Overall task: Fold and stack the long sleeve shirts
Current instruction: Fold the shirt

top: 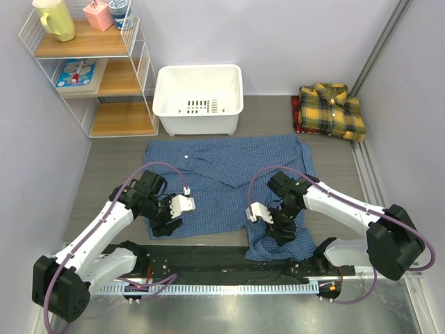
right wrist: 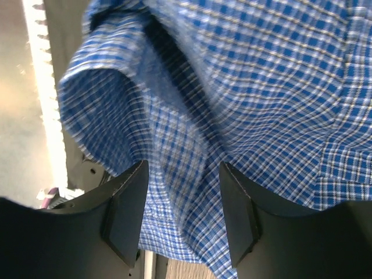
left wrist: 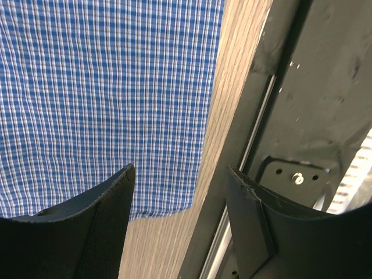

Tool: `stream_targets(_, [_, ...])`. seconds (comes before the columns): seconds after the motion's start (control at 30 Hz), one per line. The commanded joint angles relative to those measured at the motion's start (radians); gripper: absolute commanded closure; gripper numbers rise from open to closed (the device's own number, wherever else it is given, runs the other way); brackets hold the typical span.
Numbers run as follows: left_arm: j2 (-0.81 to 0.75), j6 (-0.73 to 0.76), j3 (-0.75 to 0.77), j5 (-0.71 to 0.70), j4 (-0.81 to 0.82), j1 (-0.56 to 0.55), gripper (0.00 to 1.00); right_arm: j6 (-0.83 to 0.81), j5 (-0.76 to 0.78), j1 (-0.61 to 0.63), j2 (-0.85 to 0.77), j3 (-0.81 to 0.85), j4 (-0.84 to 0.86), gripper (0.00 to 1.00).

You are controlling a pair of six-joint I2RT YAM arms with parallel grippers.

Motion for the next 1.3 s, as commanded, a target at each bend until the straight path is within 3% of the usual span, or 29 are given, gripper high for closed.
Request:
stream_targets(0.0, [-0.017,0.037,-0.006,-0.057,-0.034,0.002,0.36,0.081,0.039,0.014,0.012,-0.006,0.084,0.42])
stream_targets(0.1, [-0.007,0.049,-0.001,-0.051,-0.045,0.002,0.36,0.099,0.057,0.014,0.004,-0.020,0.109,0.40])
stream_targets(0.2, [0.031,0.095,0.019,-0.040,-0.086,0.002,0.37,0.058,0.058,0.017,0.004,-0.019,0.077,0.53])
stream_targets(0.23, [0.048,0.110,0.043,-0.039,-0.103,0.002,0.37,0.047,0.057,0.018,0.004,-0.016,0.053,0.59])
stream_targets(0.33, [0.117,0.175,0.074,-0.049,-0.169,0.004,0.39,0.036,0.056,0.020,-0.013,-0.003,0.026,0.98])
stream_targets(0.5, [0.190,0.254,0.124,-0.137,-0.210,-0.018,0.46,0.099,0.054,0.020,-0.112,0.018,0.040,0.99])
stream_targets(0.6, [0.223,0.253,0.129,-0.216,-0.223,-0.096,0.49,0.134,0.067,0.020,-0.140,0.029,0.049,0.99])
stream_targets(0.9, [0.411,-0.001,0.167,-0.472,-0.215,-0.439,0.48,0.176,0.084,0.020,-0.145,0.041,0.078,0.99])
stream_targets(1.03, [0.476,-0.153,0.189,-0.519,-0.194,-0.577,0.47,0.202,0.093,0.020,-0.166,0.040,0.091,0.99])
stream_targets(1.27, [0.529,-0.325,0.149,-0.603,-0.074,-0.642,0.47,0.245,0.122,0.020,-0.238,0.032,0.101,0.99])
